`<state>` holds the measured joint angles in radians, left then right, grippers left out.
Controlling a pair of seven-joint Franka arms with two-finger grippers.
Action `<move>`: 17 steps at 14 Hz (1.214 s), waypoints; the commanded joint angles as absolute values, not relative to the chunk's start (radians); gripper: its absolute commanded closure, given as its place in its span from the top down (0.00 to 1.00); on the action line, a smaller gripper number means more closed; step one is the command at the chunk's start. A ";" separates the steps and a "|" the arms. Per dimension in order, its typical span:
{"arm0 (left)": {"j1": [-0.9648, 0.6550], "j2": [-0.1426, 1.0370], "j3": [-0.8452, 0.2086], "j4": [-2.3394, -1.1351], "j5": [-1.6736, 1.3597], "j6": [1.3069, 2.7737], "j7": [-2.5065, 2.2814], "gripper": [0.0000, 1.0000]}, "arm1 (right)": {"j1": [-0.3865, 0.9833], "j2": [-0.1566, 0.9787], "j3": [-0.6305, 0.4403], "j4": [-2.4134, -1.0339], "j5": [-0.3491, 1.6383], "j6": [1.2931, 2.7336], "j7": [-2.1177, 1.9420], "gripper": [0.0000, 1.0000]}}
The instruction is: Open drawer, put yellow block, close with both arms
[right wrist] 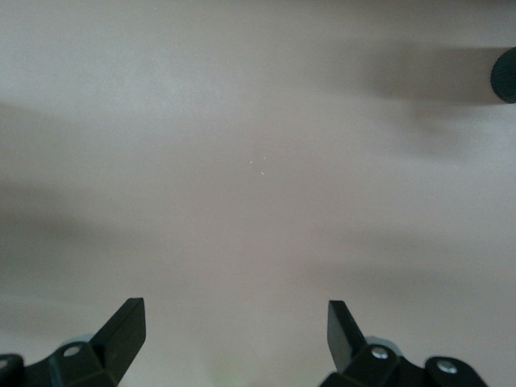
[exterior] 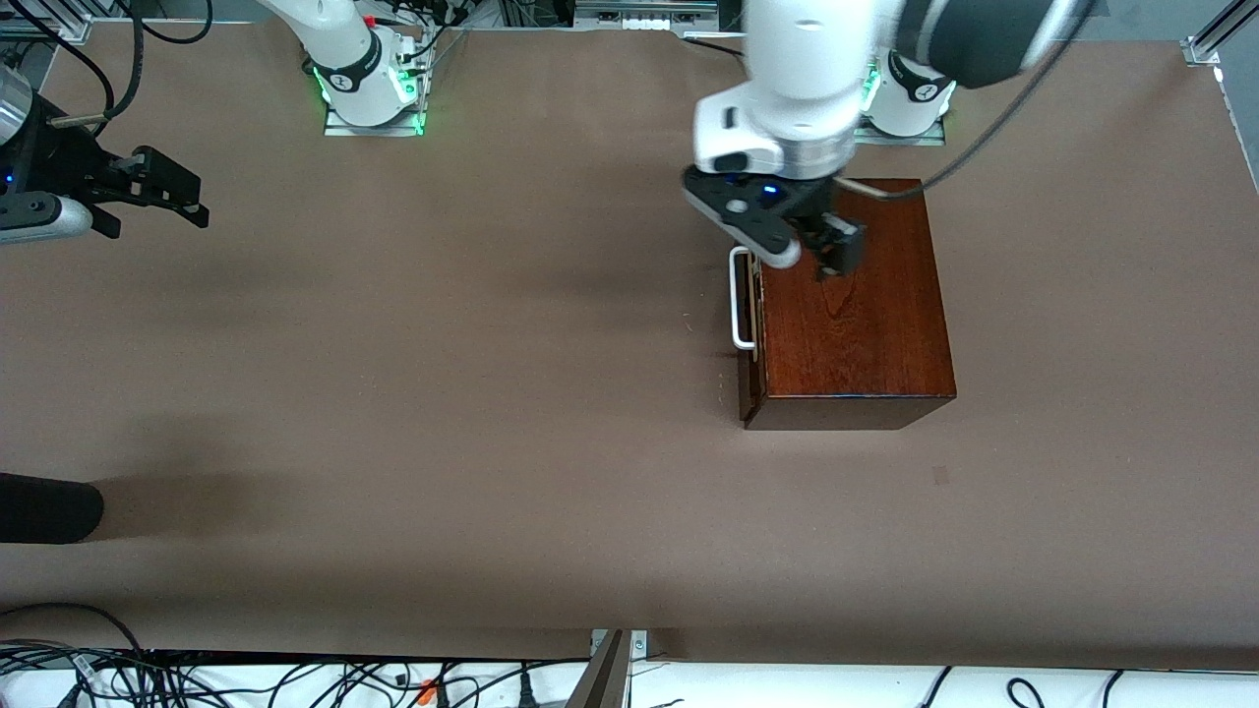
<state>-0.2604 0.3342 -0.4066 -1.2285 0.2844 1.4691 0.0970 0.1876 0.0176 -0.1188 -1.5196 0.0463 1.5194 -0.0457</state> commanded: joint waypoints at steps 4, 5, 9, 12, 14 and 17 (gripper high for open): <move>-0.077 0.220 -0.350 -1.236 0.140 1.384 0.077 1.00 | 0.189 0.000 -0.120 -1.534 0.038 1.528 -0.049 1.00; -0.090 0.206 -0.297 -1.238 0.129 1.362 0.078 1.00 | 0.189 0.000 -0.120 -1.534 0.038 1.528 -0.051 1.00; -0.171 0.134 0.004 -1.334 -0.010 1.356 0.078 1.00 | 0.189 0.000 -0.120 -1.534 0.038 1.528 -0.051 1.00; -0.232 0.083 0.126 -1.414 -0.031 1.405 0.078 1.00 | 0.189 0.000 -0.120 -1.534 0.038 1.528 -0.051 1.00; -0.219 0.049 0.127 -1.474 -0.031 1.462 0.078 1.00 | 0.189 0.000 -0.120 -1.534 0.038 1.528 -0.052 1.00; -0.212 0.006 0.121 -1.543 -0.031 1.512 0.078 1.00 | 0.189 0.000 -0.120 -1.534 0.038 1.528 -0.051 1.00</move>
